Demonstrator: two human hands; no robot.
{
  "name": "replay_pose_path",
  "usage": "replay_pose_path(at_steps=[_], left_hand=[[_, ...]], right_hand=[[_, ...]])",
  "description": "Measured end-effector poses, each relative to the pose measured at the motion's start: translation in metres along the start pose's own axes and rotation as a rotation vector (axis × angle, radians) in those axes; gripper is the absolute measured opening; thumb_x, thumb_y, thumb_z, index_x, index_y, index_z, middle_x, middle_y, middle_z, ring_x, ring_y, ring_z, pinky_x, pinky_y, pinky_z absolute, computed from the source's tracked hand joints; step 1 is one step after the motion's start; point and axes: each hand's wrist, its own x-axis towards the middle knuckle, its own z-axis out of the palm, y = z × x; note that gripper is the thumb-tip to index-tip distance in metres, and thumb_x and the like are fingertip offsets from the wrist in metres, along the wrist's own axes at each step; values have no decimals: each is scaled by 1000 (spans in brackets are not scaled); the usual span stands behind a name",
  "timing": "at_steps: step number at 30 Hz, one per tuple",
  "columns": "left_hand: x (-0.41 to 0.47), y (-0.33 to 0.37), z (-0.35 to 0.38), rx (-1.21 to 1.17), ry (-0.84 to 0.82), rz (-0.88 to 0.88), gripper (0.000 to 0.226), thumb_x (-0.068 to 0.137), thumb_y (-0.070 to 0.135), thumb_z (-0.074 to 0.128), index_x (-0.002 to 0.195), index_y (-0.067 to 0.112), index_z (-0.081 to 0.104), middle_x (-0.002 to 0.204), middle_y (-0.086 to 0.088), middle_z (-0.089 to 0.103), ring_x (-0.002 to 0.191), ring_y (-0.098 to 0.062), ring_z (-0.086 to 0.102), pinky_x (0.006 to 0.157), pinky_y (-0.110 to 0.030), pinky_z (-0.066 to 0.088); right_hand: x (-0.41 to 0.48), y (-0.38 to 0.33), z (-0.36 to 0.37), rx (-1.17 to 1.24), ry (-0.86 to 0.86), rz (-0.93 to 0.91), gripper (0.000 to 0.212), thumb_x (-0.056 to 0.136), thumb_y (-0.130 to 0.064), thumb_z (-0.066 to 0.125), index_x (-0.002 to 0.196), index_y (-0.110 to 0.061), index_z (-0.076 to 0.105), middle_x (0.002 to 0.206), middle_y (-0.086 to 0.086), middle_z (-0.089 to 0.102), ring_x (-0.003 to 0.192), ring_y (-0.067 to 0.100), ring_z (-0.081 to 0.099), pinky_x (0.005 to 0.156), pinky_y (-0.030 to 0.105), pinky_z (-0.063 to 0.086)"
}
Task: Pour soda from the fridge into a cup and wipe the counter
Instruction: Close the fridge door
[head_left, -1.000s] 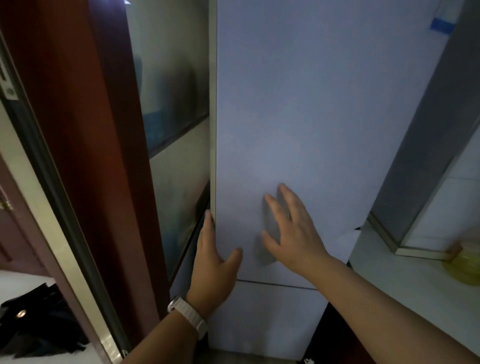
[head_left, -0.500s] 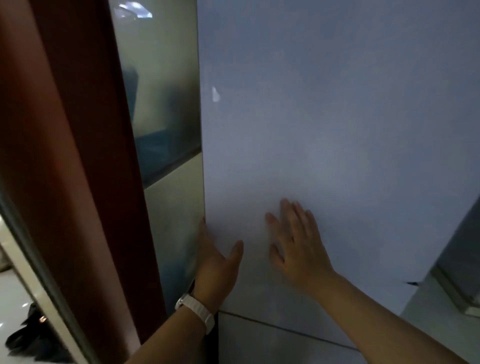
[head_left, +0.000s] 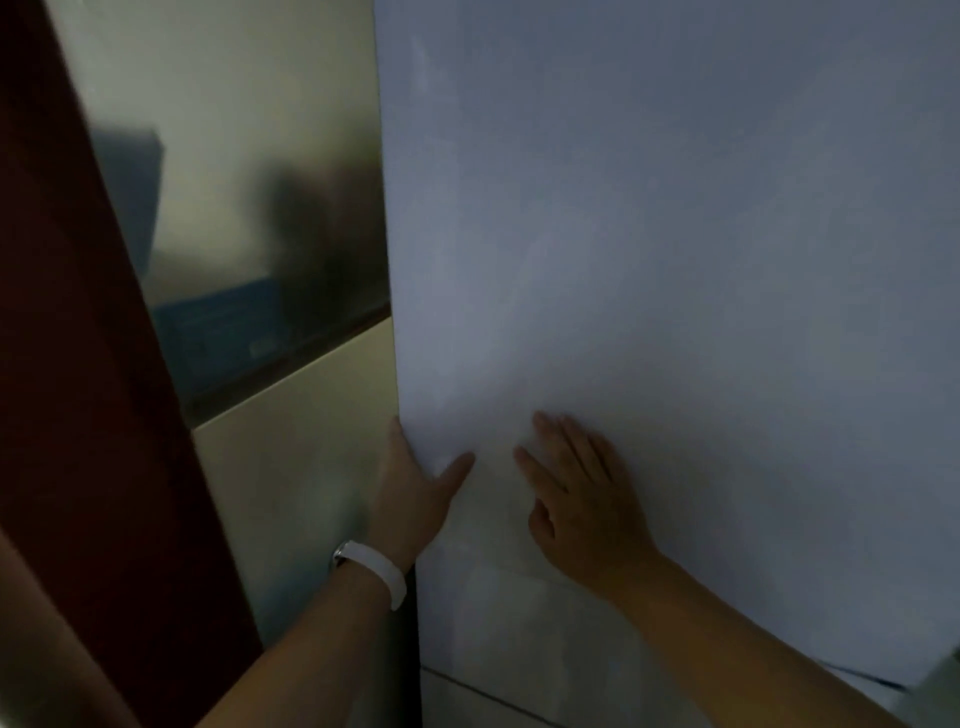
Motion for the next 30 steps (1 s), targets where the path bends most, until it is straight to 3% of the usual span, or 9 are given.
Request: replay_pose_path(at_steps=[4,7,11,15,17,20,22,26,30], left_hand=[[18,1,12,-6,0,-34,82,63,52,80,129,33,34,124,10,50,115,-14,53,89,-32,46],[19,-3,16,33,31,-15,79,66,48,82,129,34,35,124,10,51,112,-12,53,88,-30,45],[19,-4,13,92,17,-17,84,68,49,82,135,33,34,127,12,50,114,-11,51,92,-35,46],[14,4,4,134,-91,-36,80,75,26,82,137,28,32,128,8,48,115,-12,49,89,-31,42],[8,9,-4,228,-140,-45,76,79,33,78,140,25,34,135,1,49,120,-18,49,93,-33,43],[-9,23,-14,388,-151,121,69,84,36,72,142,18,40,144,-1,43,126,-13,42,103,-29,35],[-20,32,-20,424,-187,266,65,84,34,71,140,18,44,146,1,42,129,-10,40,106,-27,31],[-35,27,-30,555,-309,402,65,83,45,70,141,28,45,154,3,35,139,-19,36,111,-38,35],[-55,17,-46,580,-434,474,75,74,67,45,138,28,50,150,4,41,136,-21,42,108,-37,37]], right_hand=[[7,11,9,-53,-40,-46,67,65,-21,62,131,-15,61,155,12,34,144,33,28,119,43,14],[6,13,13,-78,-28,-70,65,69,-24,60,134,-16,59,157,10,30,146,31,25,121,42,9],[4,13,17,-47,-11,-69,63,71,-25,59,133,-16,60,156,10,33,147,30,24,120,44,13],[3,10,12,4,-49,-62,60,68,-26,58,127,-16,64,156,11,33,148,31,20,121,45,11],[1,7,6,22,-107,-53,56,67,-27,55,121,-16,66,157,11,32,148,31,20,121,48,12],[-2,1,-5,52,-232,-37,52,70,-32,47,115,-16,67,155,12,38,145,31,25,117,50,17],[-5,-2,-14,31,-315,4,53,70,-36,43,112,-17,70,147,13,49,138,31,38,112,51,20],[-24,-8,-42,-18,-400,114,47,68,-40,55,106,-20,73,123,8,67,114,25,63,104,51,27],[-52,-22,-80,49,-422,299,43,80,-36,48,114,-18,66,116,5,65,105,24,62,106,41,41]])
